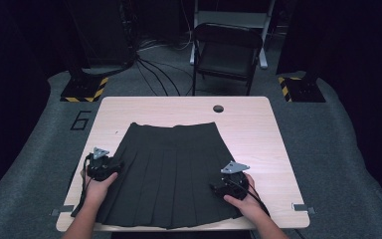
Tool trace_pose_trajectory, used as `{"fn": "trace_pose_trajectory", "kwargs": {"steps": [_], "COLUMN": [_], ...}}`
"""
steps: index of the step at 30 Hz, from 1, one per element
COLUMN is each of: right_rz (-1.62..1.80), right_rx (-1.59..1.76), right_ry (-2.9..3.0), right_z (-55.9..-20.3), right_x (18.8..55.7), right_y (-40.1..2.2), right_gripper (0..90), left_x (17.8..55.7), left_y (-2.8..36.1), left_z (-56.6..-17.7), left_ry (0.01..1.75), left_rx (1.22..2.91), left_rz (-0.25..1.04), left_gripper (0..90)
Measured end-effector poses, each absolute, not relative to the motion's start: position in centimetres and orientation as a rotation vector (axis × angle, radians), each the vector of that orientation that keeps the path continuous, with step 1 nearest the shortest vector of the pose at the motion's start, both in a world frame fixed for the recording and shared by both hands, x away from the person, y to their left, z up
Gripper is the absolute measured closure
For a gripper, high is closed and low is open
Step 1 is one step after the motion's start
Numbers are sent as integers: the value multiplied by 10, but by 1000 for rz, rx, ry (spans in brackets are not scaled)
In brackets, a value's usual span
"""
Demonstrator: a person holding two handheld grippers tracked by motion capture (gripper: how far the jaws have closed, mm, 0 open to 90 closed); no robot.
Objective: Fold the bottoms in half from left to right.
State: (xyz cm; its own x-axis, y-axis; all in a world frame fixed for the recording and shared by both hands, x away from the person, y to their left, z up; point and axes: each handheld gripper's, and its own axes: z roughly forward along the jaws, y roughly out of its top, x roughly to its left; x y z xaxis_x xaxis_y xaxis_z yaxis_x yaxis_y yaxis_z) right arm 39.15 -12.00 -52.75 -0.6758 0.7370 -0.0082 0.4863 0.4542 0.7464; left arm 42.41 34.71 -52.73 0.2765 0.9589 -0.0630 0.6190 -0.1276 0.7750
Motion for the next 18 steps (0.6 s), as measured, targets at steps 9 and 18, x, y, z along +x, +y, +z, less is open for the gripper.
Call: {"fn": "trace_pose_trajectory", "kwargs": {"steps": [9, 18], "right_rz": [1062, 1061], "right_rx": [1042, 1041], "right_ry": [2378, 2379], "right_z": [-528, -528], "right_x": [392, 392], "right_y": [-120, -120], "right_gripper": [198, 198], "left_x": [422, 422], "left_y": [345, 346], "left_z": [-526, -525], "left_ry": [1422, 1446], "left_rx": [1838, 1795], "left_rz": [560, 504], "left_gripper": [669, 775]}}
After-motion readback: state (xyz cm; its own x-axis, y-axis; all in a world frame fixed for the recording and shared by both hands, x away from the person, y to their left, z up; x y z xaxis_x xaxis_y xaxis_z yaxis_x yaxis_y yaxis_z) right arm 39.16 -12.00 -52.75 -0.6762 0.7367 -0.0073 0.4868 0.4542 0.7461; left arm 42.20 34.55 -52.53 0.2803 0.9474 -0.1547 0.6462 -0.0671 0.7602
